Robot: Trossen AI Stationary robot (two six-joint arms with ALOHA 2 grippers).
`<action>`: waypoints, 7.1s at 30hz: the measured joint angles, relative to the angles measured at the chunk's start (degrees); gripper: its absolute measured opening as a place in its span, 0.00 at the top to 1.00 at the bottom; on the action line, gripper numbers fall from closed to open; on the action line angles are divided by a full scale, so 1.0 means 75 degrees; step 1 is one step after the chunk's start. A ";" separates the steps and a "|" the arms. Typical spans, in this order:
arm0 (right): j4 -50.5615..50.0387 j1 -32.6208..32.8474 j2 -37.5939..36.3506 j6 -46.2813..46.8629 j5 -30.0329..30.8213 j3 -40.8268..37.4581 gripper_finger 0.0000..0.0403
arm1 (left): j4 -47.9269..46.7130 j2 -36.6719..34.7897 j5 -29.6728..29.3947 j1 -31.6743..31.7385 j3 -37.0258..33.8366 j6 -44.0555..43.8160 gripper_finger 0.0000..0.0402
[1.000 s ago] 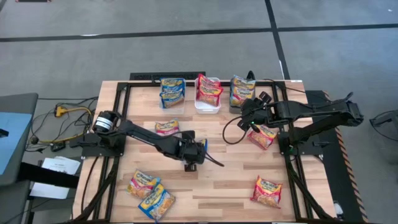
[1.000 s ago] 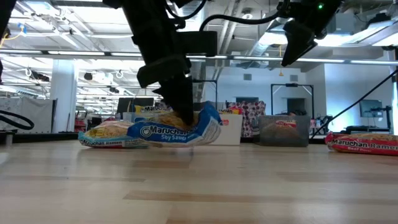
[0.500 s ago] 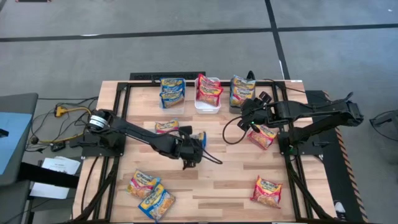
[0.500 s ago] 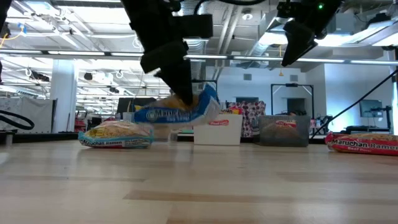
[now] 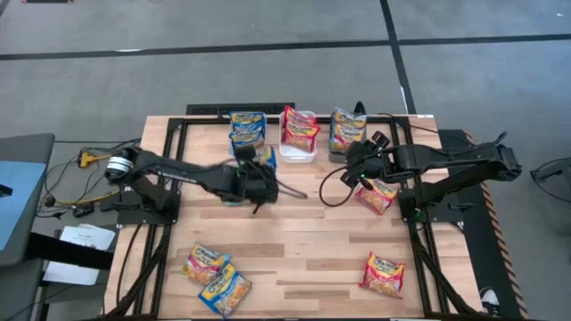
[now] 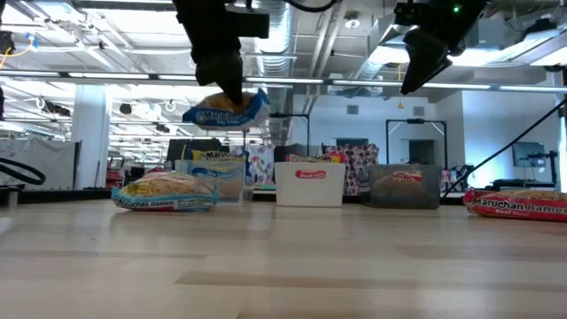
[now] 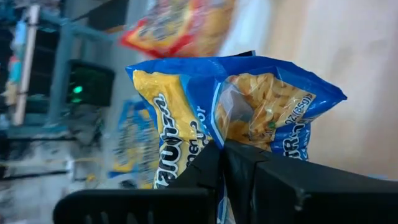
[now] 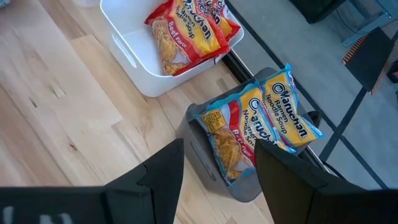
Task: Sort Maruchan noodles
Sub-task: Put the blue noodle pack into the transparent bin, then put the red noodle pack into the white bin
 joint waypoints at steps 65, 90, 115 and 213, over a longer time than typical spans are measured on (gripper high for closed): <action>-0.0001 0.0002 0.0000 -0.0006 -0.0006 0.0000 0.45 | 0.2353 -0.0257 0.4369 0.4827 -0.1442 0.2593 0.91; -0.0050 0.0000 0.0000 -0.0023 -0.0009 0.0000 0.45 | -0.0140 -0.0264 0.6328 0.4874 -0.0210 0.0942 0.68; -0.0033 0.0002 0.0000 -0.0001 -0.0008 0.0000 0.45 | 0.1210 -0.0263 0.6543 0.5512 -0.1556 0.0628 0.68; 0.0217 -0.1276 -0.0446 0.4644 -0.5013 -0.4083 0.91 | 0.1011 -0.5261 0.4953 -0.0133 -0.2690 -0.3327 0.74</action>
